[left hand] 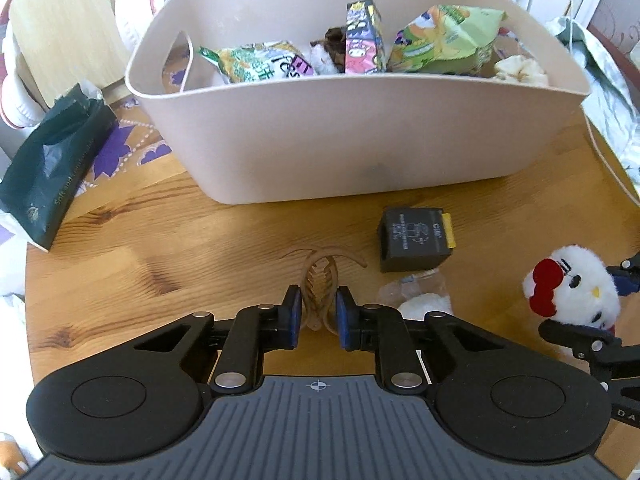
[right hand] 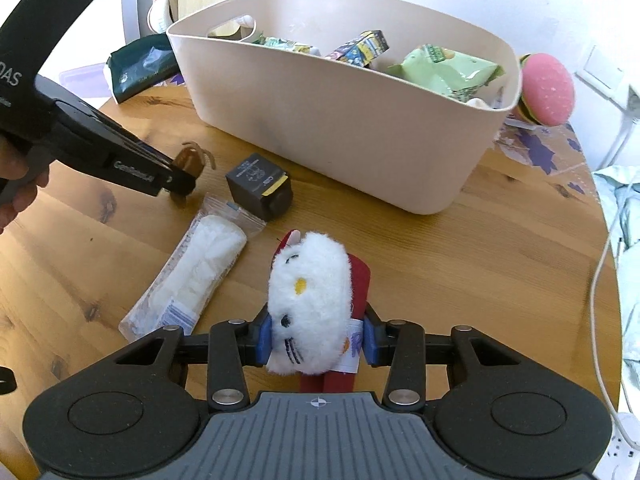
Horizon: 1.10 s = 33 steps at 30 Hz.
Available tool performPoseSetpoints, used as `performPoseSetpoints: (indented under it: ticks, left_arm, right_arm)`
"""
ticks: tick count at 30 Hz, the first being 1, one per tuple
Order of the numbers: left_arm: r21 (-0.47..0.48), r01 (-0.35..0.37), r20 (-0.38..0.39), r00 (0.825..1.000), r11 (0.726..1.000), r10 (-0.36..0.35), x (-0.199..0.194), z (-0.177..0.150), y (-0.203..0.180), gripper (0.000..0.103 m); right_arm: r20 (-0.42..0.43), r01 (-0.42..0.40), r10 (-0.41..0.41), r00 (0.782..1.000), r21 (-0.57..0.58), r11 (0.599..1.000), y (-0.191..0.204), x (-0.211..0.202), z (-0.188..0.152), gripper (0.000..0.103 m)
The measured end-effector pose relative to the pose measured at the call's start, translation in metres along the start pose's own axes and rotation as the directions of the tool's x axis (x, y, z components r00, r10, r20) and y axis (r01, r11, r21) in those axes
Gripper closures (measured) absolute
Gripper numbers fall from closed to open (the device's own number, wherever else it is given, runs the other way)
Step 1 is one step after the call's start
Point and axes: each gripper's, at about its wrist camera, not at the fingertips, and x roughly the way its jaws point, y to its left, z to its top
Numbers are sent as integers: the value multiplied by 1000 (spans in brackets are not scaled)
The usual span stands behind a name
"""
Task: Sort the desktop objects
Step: 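Carry the claw clip and Hello Kitty plush over the basket with both tools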
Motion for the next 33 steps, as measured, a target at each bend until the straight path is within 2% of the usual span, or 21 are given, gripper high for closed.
performPoseSetpoints:
  ticks: [11,19,33]
  left_arm:
    - [-36,12,66,998,999,-9,-37,-14,4,85]
    - [-41,6,122,993,999,-1,-64,-23,4,85]
    - [-37,-15,251,968,999,24,-114,12,2,85]
  right_arm:
    - [42,17,-17,999,-4,1000,-3,-27,-15,64]
    - [118,33,-30,993,-23,999,1,-50,-22,64]
    - [250,77,-56,967,-75,994,-18,-89,9,64]
